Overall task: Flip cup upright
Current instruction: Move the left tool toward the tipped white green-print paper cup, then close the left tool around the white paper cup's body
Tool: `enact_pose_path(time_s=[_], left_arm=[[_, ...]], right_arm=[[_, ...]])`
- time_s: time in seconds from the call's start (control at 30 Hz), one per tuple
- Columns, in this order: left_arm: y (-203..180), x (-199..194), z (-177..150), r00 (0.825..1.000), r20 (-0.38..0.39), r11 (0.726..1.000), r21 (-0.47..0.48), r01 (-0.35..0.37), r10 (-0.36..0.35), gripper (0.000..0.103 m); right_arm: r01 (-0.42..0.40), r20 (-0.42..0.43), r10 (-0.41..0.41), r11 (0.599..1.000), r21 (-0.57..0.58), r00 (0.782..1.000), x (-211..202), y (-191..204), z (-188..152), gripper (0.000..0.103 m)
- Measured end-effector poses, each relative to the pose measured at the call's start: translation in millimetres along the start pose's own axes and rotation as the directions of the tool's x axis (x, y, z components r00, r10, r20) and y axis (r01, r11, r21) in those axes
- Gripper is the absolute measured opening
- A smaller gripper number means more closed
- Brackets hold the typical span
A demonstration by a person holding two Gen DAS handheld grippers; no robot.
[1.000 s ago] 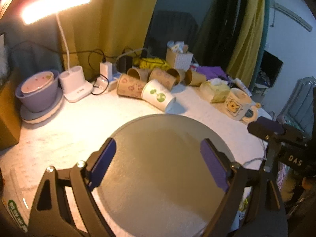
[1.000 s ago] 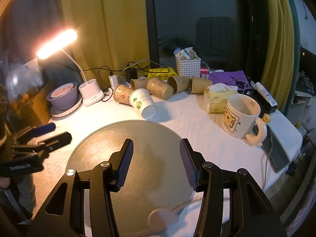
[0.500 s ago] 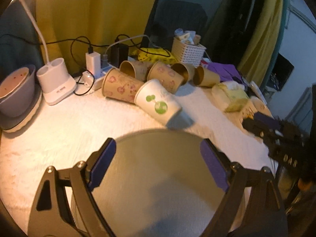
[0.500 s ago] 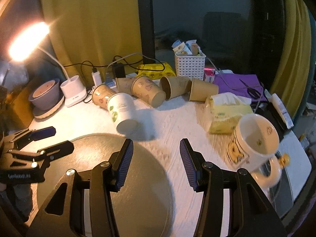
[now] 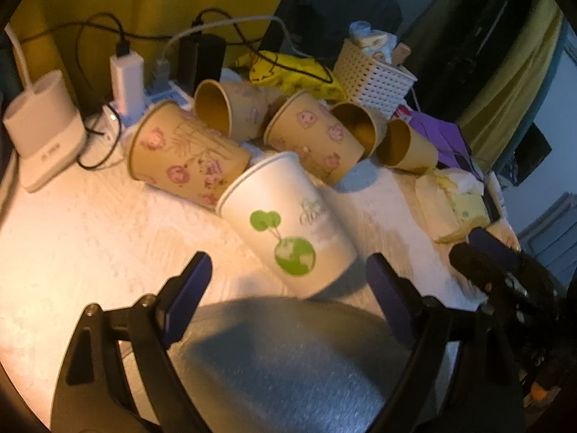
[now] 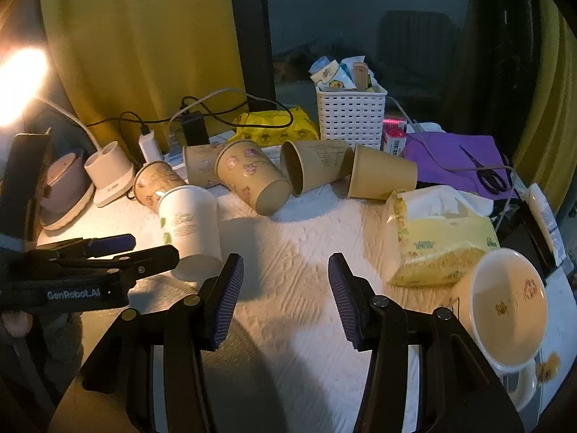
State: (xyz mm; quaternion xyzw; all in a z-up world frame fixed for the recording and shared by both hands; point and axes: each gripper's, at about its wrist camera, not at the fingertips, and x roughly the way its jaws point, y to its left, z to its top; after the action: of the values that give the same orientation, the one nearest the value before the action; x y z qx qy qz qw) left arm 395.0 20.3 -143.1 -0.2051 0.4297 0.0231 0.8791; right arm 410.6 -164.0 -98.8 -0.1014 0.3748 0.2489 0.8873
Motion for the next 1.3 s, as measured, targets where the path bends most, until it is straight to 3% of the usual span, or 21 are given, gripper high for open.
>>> enact_pose_path(time_s=[0.17, 0.27, 0.5, 0.63, 0.93, 1.1, 1.3], left_arm=[[7, 26, 8, 0.996, -0.066, 0.995, -0.08, 0.063, -0.068, 0.088], [11, 38, 10, 0.993, -0.085, 0.992, -0.105, 0.074, -0.083, 0.088], [13, 46, 12, 0.988, -0.081, 0.987, -0.106, 0.123, -0.132, 0.07], [13, 41, 10, 0.988, -0.075, 0.987, -0.088, 0.131, -0.138, 0.067], [1, 1, -4, 0.993, -0.001, 0.99, 0.073, 0.12, -0.12, 0.066], [-6, -32, -26, 0.993, 0.059, 0.977, 0.193, 0.093, -0.106, 0.066], [0, -71, -59, 0.989, 0.094, 0.963, 0.254, 0.091, -0.118, 0.066]], right_arm=[[-0.02, -0.004, 0.02, 1.0, 0.02, 1.0, 11, -7, 3, 0.053], [-0.028, -0.003, 0.028, 0.999, 0.034, 1.0, 15, -11, 4, 0.067], [-0.039, -0.009, 0.039, 0.998, 0.049, 0.999, 20, -15, 4, 0.067], [-0.04, -0.004, 0.04, 0.998, 0.051, 0.999, 14, -13, 3, 0.067], [-0.026, 0.014, 0.025, 0.998, 0.056, 1.0, -12, 0, 2, 0.067], [-0.028, 0.028, 0.026, 0.998, 0.063, 0.999, -31, 14, -3, 0.067], [-0.048, 0.038, 0.046, 0.997, 0.058, 0.998, -57, 43, -14, 0.067]])
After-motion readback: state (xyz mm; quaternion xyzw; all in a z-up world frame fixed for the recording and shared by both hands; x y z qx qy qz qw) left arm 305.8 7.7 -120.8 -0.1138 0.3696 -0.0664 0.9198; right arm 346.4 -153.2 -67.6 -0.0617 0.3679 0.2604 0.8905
